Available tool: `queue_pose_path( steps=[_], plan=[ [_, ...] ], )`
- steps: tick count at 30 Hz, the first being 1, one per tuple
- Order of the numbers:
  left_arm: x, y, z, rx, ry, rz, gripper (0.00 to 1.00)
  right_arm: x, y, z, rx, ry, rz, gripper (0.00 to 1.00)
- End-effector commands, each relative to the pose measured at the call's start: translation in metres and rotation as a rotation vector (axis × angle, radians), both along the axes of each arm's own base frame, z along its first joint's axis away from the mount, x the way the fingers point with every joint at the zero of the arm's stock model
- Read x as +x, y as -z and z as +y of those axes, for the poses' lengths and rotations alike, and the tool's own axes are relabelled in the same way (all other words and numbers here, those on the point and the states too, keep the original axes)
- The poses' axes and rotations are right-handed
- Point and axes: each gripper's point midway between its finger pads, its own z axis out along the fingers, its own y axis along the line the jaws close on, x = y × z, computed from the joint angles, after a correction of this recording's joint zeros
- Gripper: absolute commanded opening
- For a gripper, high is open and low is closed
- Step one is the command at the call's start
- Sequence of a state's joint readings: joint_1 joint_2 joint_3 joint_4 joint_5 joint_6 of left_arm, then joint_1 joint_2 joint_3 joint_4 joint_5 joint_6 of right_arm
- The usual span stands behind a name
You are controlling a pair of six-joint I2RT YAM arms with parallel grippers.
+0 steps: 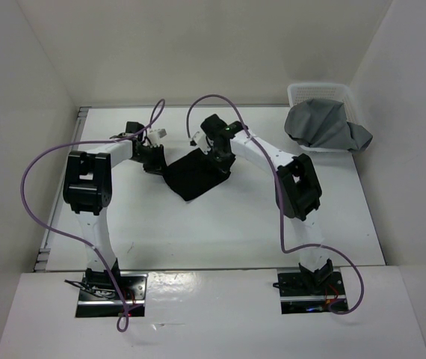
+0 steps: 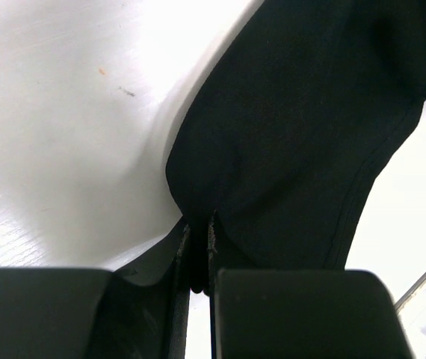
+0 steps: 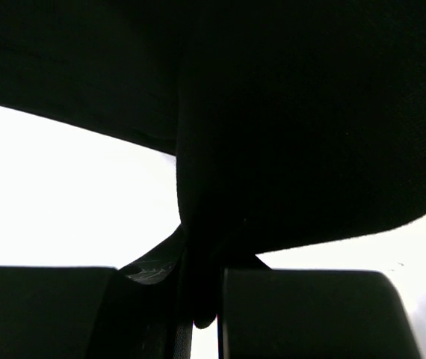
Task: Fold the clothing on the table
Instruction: Fold the skirt
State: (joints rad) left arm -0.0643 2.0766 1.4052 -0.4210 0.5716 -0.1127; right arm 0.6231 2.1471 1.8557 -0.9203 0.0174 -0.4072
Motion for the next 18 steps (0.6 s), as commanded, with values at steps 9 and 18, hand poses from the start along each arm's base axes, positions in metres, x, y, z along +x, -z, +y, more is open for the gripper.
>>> queue_pose_path(
  steps=[9,18],
  plan=[
    [-0.007,0.001,-0.011,-0.056,0.032,0.029,0.15,-0.001,-0.038,0.027,-0.054,-0.098,-0.101,0.04],
    [-0.007,0.001,-0.011,-0.056,0.032,0.029,0.15,-0.01,-0.029,0.042,-0.122,-0.165,-0.09,0.06]
  ],
)
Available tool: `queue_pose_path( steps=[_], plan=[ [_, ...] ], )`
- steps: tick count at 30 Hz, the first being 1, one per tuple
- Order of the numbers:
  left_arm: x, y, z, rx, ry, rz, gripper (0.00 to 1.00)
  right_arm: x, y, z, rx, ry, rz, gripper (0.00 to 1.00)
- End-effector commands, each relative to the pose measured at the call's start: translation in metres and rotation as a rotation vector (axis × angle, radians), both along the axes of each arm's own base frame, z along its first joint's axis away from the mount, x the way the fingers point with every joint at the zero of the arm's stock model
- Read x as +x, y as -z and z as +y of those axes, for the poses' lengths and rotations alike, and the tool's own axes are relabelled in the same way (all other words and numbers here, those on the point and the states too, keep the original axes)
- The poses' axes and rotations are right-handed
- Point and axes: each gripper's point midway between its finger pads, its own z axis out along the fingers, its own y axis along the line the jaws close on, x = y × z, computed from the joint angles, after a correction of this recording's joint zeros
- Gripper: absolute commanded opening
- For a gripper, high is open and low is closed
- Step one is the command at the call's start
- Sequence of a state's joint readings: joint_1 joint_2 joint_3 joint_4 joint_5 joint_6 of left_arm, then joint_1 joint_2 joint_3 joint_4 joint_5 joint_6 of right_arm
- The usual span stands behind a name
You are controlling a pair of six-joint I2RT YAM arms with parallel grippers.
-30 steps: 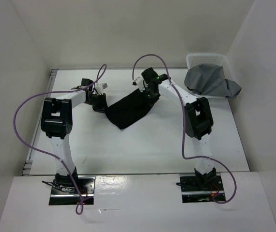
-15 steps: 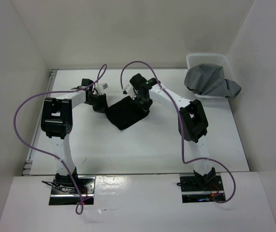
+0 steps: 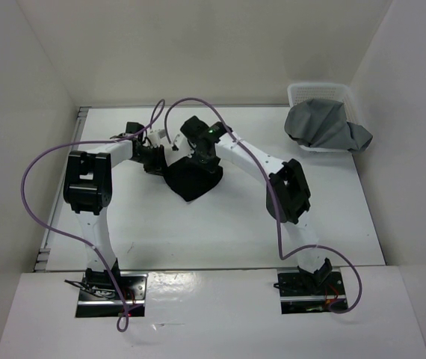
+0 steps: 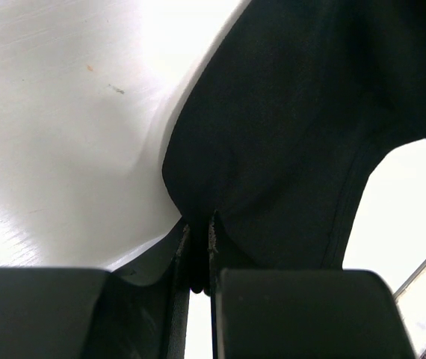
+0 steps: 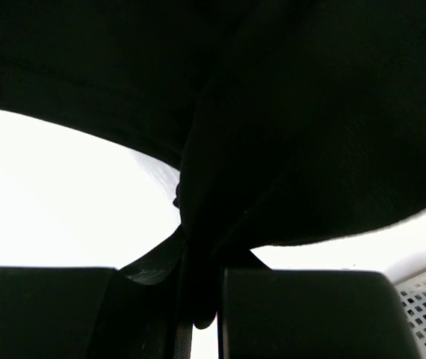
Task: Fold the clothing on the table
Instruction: Fold the skirt
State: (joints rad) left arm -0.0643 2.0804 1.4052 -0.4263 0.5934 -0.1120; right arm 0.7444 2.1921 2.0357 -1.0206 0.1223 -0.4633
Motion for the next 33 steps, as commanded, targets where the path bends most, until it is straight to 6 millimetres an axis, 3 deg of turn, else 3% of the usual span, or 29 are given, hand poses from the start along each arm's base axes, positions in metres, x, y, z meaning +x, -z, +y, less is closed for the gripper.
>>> queue_pose_path(
  steps=[1,13,23,33],
  plan=[
    [-0.004,0.001,-0.008,-0.037,0.022,0.019,0.15,-0.006,0.004,0.004,-0.052,-0.038,0.006,0.06],
    [-0.005,0.0,-0.009,-0.046,0.026,0.02,0.15,-0.03,0.015,0.017,-0.091,-0.125,0.057,0.06],
    [-0.004,-0.001,-0.012,-0.065,0.026,0.027,0.15,-0.049,0.014,0.054,-0.106,-0.227,0.039,0.06],
    [-0.009,0.001,-0.018,-0.073,0.04,0.037,0.15,-0.067,0.026,0.068,-0.173,-0.315,0.039,0.06]
  ],
)
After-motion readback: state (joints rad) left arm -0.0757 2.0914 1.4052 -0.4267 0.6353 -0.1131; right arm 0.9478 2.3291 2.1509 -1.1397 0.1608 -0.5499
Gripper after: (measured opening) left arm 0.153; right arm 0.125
